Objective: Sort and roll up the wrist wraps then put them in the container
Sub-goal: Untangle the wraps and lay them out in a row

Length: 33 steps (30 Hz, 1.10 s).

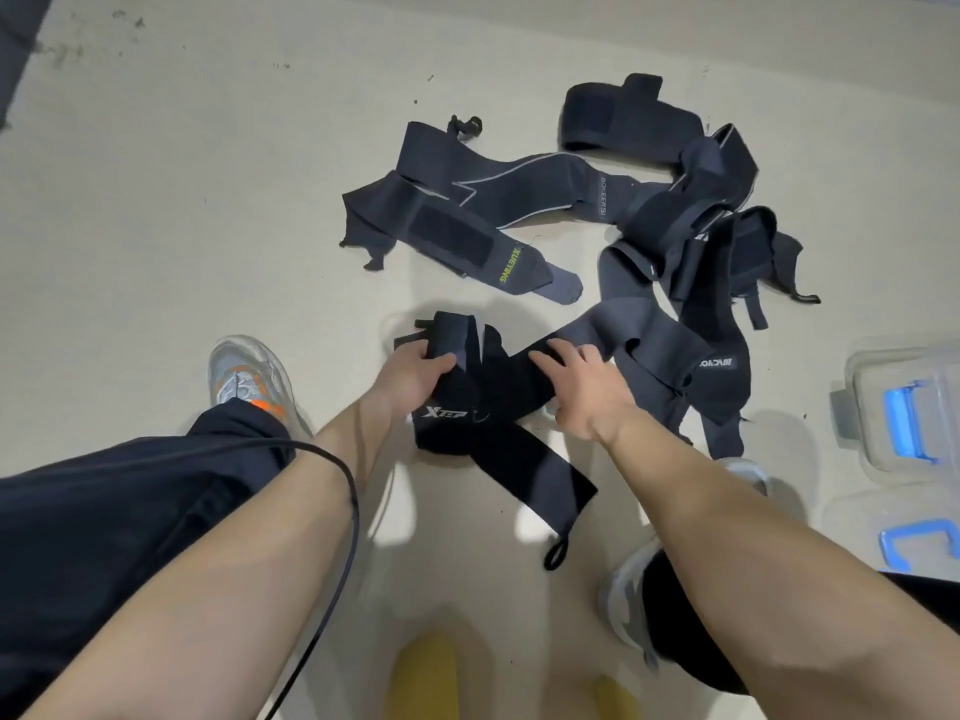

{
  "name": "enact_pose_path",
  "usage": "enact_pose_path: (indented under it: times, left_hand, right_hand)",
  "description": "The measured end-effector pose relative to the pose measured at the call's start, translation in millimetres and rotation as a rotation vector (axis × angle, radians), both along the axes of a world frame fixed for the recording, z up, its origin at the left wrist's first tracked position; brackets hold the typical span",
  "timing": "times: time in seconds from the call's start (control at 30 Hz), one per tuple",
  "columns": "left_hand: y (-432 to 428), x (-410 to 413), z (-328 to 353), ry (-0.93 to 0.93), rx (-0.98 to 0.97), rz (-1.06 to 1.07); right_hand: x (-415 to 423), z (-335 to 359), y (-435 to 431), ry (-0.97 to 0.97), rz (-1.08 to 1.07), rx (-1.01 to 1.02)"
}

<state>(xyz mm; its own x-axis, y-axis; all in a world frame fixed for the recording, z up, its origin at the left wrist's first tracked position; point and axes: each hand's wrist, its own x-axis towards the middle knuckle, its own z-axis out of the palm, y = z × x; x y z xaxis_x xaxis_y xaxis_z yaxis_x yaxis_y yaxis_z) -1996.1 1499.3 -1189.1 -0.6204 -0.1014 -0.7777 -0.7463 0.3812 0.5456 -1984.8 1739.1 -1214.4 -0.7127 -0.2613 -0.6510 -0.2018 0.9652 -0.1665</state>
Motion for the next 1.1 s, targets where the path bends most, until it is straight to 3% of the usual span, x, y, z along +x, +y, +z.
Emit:
enact_pose_path:
  times: [0.07, 0.2, 0.33, 0.5, 0.63, 0.83, 1.1]
  left_hand:
    - [-0.9, 5.0, -9.2, -0.008, 0.015, 0.052]
    - [-0.5, 5.2, -15.3, -0.001, 0.033, 0.086]
    - [-1.4, -0.4, -8.8, 0.025, 0.057, 0.105]
    - [-2.1, -9.3, 15.4, 0.04, 0.076, 0.256]
    - [9.5, -9.6, 37.0, 0.017, 0.157, 0.106]
    - [33.1, 12.8, 36.9, -0.082, 0.483, 0.057]
    - [22.5, 10.9, 34.0, 0.035, 0.365, -0.083]
  right_hand:
    - [4.1, -12.5, -10.5, 0.023, 0.101, 0.07]
    - [6.9, -27.9, -16.8, 0.142, 0.079, 0.074]
    - [-4.6, -11.7, -17.7, 0.122, -0.007, -0.128]
    - [-26.1, 24.1, -1.3, -0.034, -0.295, -0.328]
    - [-42.4, 50.9, 10.3, -0.097, -0.4, -0.476]
    - [-43.1, 77.8, 3.9, -0.005, -0.459, -0.582]
    - [-43.0, 80.9, 8.5, 0.122, -0.721, -0.636]
